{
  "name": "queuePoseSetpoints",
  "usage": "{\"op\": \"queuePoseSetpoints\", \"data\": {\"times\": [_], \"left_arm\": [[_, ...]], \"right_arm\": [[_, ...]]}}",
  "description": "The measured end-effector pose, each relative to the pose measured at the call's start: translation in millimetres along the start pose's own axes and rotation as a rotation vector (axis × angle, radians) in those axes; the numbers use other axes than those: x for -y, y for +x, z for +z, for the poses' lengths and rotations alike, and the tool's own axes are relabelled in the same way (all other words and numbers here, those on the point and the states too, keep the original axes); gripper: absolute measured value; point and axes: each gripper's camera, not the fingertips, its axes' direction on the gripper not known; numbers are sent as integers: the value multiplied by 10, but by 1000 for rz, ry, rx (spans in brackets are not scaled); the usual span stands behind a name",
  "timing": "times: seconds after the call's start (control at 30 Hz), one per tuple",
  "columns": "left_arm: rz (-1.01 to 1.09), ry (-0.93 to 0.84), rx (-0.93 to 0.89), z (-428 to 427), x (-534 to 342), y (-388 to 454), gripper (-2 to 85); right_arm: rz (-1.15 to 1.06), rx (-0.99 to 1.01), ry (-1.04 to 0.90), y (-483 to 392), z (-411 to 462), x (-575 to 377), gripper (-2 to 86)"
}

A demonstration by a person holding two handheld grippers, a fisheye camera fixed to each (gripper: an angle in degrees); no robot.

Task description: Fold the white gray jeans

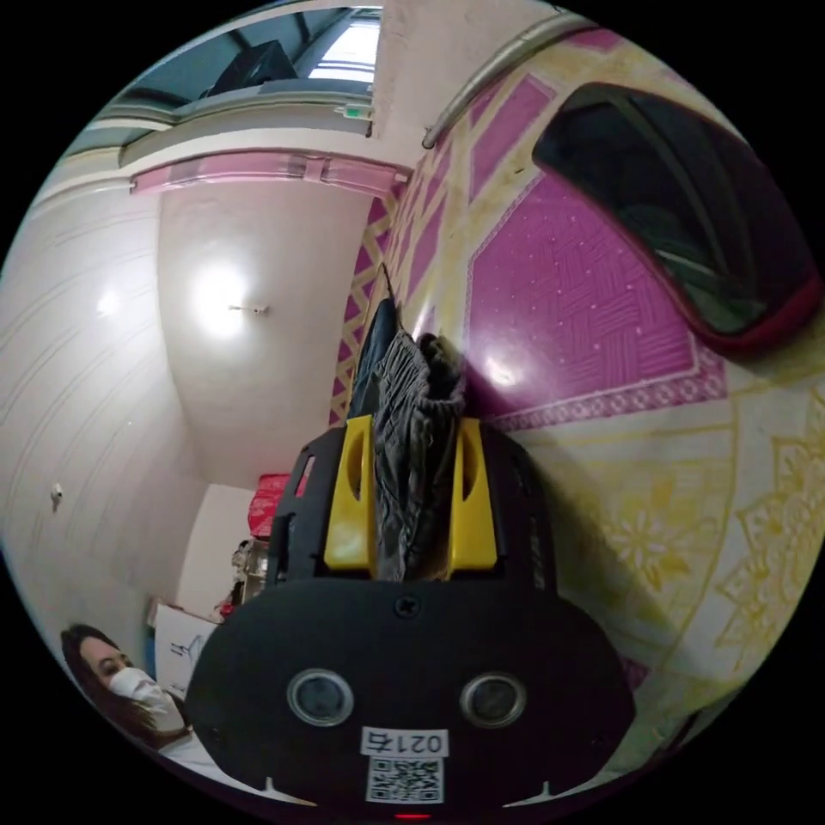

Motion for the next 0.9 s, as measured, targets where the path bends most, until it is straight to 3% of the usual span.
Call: {"op": "queuePoseSetpoints", "data": {"times": [0.17, 0.37, 0.43, 0.53, 0.67, 0.8, 0.9], "left_arm": [[-62, 26, 53, -147, -224, -181, -5], [-124, 41, 91, -442, -483, -505, -9], [-150, 58, 71, -539, -576, -622, -9], [-186, 78, 52, -670, -729, -804, -9], [-237, 88, 47, -823, -923, -1042, -9], [-267, 79, 72, -1011, -1098, -1247, -9], [-279, 76, 108, -1176, -1224, -1383, -9]], "right_arm": [[-42, 3, -27, -239, 299, 79, 67], [-658, -186, -45, -2453, 760, -652, 54], [-922, -261, -101, -3362, 1243, -1317, 53], [-1174, -297, -195, -4038, 2060, -2260, 52], [-1306, -316, -390, -4092, 3364, -3296, 52], [-1292, -472, -682, -3276, 4798, -4042, 57], [-1232, -403, -572, -3245, 4696, -4079, 59]]}}
